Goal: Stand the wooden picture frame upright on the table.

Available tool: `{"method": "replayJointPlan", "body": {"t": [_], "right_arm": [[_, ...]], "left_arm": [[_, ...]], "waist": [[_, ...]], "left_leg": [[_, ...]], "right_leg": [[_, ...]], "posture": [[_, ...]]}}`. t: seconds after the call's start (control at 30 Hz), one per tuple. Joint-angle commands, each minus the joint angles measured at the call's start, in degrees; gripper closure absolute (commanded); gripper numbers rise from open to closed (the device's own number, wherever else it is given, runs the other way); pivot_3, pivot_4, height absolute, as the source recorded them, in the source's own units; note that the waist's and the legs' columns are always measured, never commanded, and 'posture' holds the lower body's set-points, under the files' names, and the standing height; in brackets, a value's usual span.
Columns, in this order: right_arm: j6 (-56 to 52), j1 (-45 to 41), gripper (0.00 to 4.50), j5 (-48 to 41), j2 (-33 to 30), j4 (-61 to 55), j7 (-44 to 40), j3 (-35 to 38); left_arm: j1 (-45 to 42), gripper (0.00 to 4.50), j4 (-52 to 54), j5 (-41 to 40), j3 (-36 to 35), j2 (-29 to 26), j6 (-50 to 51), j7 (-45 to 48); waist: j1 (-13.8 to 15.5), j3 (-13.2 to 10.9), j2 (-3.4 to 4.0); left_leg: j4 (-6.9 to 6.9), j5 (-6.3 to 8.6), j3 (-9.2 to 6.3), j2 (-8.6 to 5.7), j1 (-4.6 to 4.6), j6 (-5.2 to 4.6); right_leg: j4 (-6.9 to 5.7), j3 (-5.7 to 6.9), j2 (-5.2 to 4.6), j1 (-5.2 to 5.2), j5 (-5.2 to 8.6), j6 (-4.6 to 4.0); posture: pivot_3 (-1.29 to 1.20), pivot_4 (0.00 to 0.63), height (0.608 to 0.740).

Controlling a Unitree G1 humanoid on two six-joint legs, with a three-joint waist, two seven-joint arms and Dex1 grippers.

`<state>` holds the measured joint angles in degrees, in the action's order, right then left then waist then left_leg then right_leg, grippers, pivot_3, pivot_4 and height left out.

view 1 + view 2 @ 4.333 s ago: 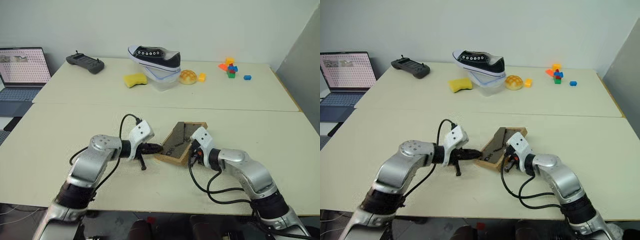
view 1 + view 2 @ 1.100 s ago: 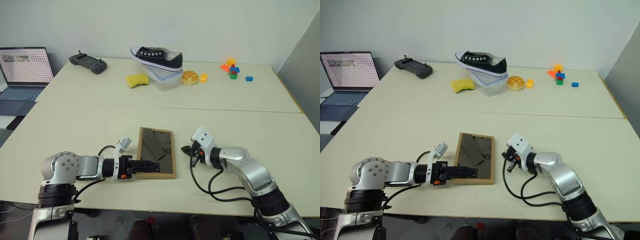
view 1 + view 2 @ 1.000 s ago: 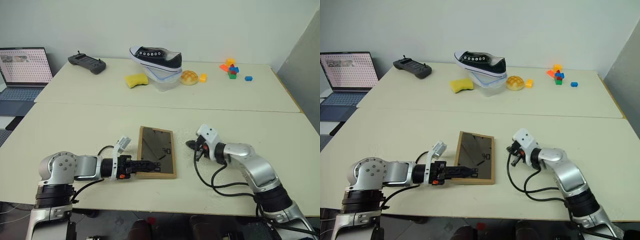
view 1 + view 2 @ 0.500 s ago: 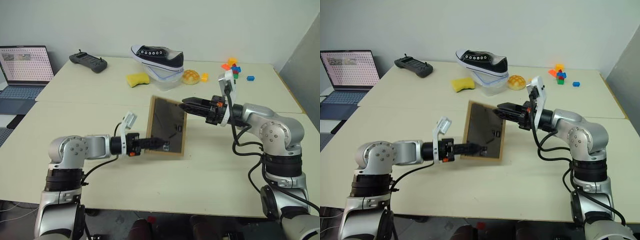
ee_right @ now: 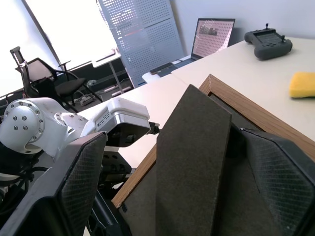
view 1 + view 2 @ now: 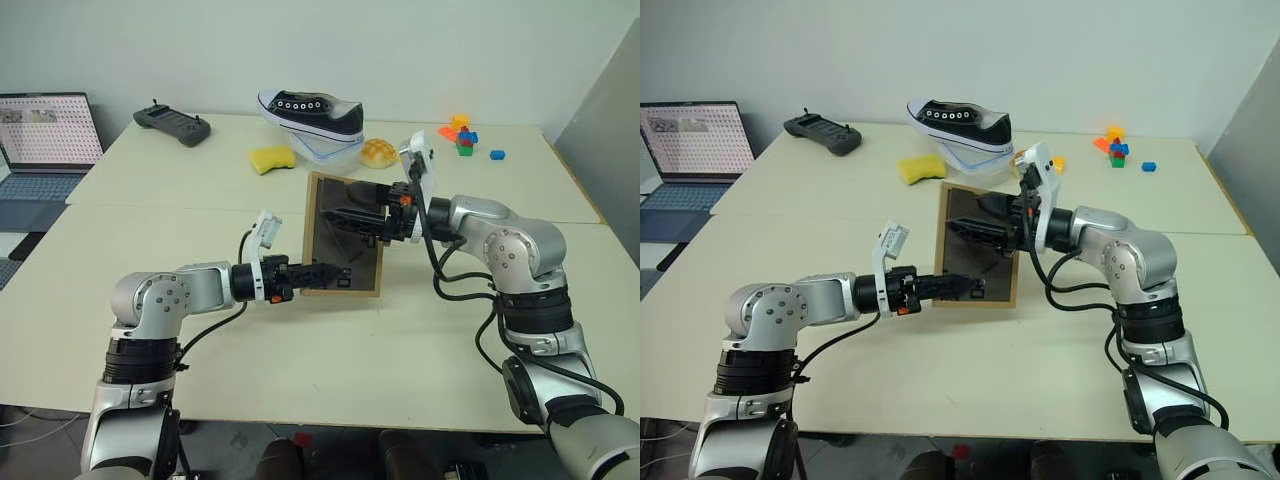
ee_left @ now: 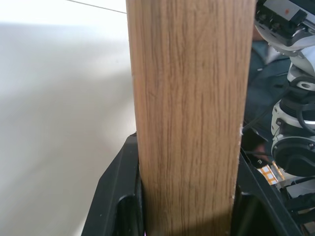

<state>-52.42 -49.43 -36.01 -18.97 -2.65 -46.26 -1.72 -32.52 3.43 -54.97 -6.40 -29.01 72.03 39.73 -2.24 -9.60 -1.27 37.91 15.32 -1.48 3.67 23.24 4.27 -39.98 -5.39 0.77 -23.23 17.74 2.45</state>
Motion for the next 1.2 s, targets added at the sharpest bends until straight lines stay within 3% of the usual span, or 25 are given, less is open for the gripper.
{"method": "replayJointPlan", "body": {"t": [0.03, 0.27, 0.5, 0.57, 0.67, 0.8, 0.87, 1.0, 1.2], "right_arm": [[-4.9, 2.3, 0.04, -7.4, -2.1, -8.1, -3.8, 1.0], [-8.7, 6.1, 0.04, -12.6, -9.1, -11.6, -5.9, 4.6], [7.0, 14.5, 0.04, 1.7, -20.5, -10.7, -6.9, 2.7], [17.0, 18.1, 0.04, 8.0, -22.2, -11.3, -6.5, 2.6], [50.3, 23.5, 0.04, 26.2, -24.0, -6.5, -2.1, 0.9], [89.0, 23.0, 0.04, 49.0, -25.9, 7.6, 13.6, -1.8], [100.2, 20.5, 0.04, 57.1, -25.6, 12.1, 20.6, -2.8], [110.1, 15.4, 0.04, 72.6, -22.9, 16.5, 35.3, -4.1], [114.1, 9.4, 0.04, 81.1, -18.3, 19.9, 45.2, -7.7]], "left_arm": [[-1.0, 3.21, 3.0, -2.1, -1.1, 1.0, -1.1, 1.3], [0.1, 3.21, 2.9, -3.7, -2.3, 0.1, 1.3, 1.2], [0.6, 3.21, 2.5, -9.0, -4.7, -1.3, 7.4, 1.4], [-0.3, 3.21, -0.4, -11.7, -7.1, -1.2, 12.2, -0.4], [-3.3, 3.21, -8.1, -18.0, -11.0, -1.0, 19.4, -3.6], [-5.8, 3.21, -14.8, -29.6, -9.3, -3.3, 20.5, -8.6], [-5.2, 3.21, -13.0, -32.9, -7.4, -4.4, 20.5, -10.7], [-4.4, 3.21, -13.0, -40.4, -5.6, -4.8, 20.2, -15.9], [-1.2, 3.21, -10.1, -53.6, 1.0, -7.9, 14.5, -23.3]], "waist": [[0.2, 0.0, 0.00], [0.3, 0.0, 0.00], [0.4, 0.0, -0.03], [0.4, 0.0, -0.04], [0.3, 0.0, -0.05], [0.1, -0.1, -0.10], [-0.3, -0.1, -0.09], [-0.7, -0.1, -0.08], [-0.8, -0.1, -0.08]], "left_leg": [[0.00, 0.00, -0.01, 0.00, 0.01, 0.00], [0.02, 0.01, -0.01, -0.01, 0.01, -0.02], [0.01, 0.02, 0.02, -0.03, 0.04, -0.03], [0.02, 0.02, 0.00, -0.03, 0.05, -0.04], [0.01, 0.02, -0.01, -0.02, 0.05, -0.04], [0.05, 0.02, 0.05, -0.05, 0.02, -0.03], [0.04, -0.01, 0.06, -0.03, -0.01, 0.01], [-0.02, -0.13, 0.08, 0.00, -0.12, 0.23], [0.00, -0.17, 0.07, -0.02, -0.19, 0.30]], "right_leg": [[0.00, 0.01, 0.00, 0.00, 0.00, 0.00], [0.00, 0.01, 0.01, 0.00, 0.00, 0.00], [0.07, -0.02, 0.01, -0.01, 0.01, 0.01], [0.07, -0.01, 0.02, -0.01, 0.01, 0.02], [0.06, 0.01, 0.03, 0.00, 0.02, 0.03], [0.03, -0.05, 0.02, -0.01, 0.01, 0.06], [0.02, -0.08, 0.02, -0.02, 0.01, 0.05], [-0.06, -0.15, 0.01, -0.03, 0.01, 0.03], [-0.14, -0.17, -0.03, 0.03, 0.00, 0.02]], "posture": [[0.00, 0.150, 0.740], [0.00, 0.150, 0.740], [0.00, 0.150, 0.740], [0.00, 0.150, 0.740], [0.00, 0.150, 0.740], [0.00, 0.150, 0.740], [0.00, 0.150, 0.740], [0.00, 0.150, 0.740], [0.00, 0.150, 0.740]]}}
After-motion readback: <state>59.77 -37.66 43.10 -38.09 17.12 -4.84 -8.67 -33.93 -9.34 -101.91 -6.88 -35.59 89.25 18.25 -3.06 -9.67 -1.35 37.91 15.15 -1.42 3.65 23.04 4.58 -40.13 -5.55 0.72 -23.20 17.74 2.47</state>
